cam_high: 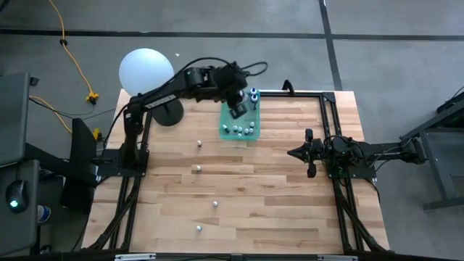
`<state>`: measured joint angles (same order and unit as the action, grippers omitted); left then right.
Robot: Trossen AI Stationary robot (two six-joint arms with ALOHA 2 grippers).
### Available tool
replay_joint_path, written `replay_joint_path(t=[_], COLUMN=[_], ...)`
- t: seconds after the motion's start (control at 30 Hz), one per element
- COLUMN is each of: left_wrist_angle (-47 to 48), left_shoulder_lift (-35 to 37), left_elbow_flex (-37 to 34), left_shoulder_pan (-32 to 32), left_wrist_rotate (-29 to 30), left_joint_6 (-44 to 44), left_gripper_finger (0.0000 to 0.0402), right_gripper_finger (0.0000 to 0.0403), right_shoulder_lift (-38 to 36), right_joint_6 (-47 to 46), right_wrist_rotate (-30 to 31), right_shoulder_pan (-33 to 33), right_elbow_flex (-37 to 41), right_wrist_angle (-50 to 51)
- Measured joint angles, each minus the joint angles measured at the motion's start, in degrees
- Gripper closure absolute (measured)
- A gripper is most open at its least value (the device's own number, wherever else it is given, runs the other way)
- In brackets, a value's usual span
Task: Pick & Place food coloring
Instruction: Put the large violet food coloring bottle into the light blue bin
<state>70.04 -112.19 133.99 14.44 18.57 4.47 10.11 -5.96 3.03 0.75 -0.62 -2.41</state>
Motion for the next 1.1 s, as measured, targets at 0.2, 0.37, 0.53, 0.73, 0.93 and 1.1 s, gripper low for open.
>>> replay_joint_path(t=[0.2, 0.37, 0.53, 0.73, 0.93, 1.1], left_wrist_angle=[-0.6, 0.5, 0.1, -1.7, -2.1, -3.8], left_shoulder_lift=[-3.7, -8.3, -12.6, -15.7, -18.5, -20.8], left_elbow_flex=[0.1, -0.1, -0.1, 0.0, -0.1, -0.1], left_shoulder_pan=[4.2, 5.9, 6.6, 7.1, 9.0, 10.1], left_wrist_rotate=[0.3, -0.5, -3.0, -4.6, -6.9, -7.7], left_joint_6=[2.7, 3.1, 3.2, 3.0, 3.5, 3.6], left_gripper_finger=[0.0291, 0.0291, 0.0291, 0.0291, 0.0291, 0.0291], right_gripper_finger=[0.0402, 0.0402, 0.0402, 0.0402, 0.0402, 0.0402], right_shoulder_lift=[0.0, 0.0, 0.1, 0.1, 0.0, 0.0], right_joint_6=[0.0, 0.0, 0.0, 0.0, 0.0, 0.0], right_wrist_rotate=[0.0, 0.0, 0.0, 0.0, 0.0, 0.0], right_shoulder_pan=[0.0, 0.0, 0.0, 0.0, 0.0, 0.0], right_elbow_flex=[0.0, 0.0, 0.0, 0.0, 0.0, 0.0], right_wrist_angle=[0.0, 0.0, 0.0, 0.0, 0.0, 0.0])
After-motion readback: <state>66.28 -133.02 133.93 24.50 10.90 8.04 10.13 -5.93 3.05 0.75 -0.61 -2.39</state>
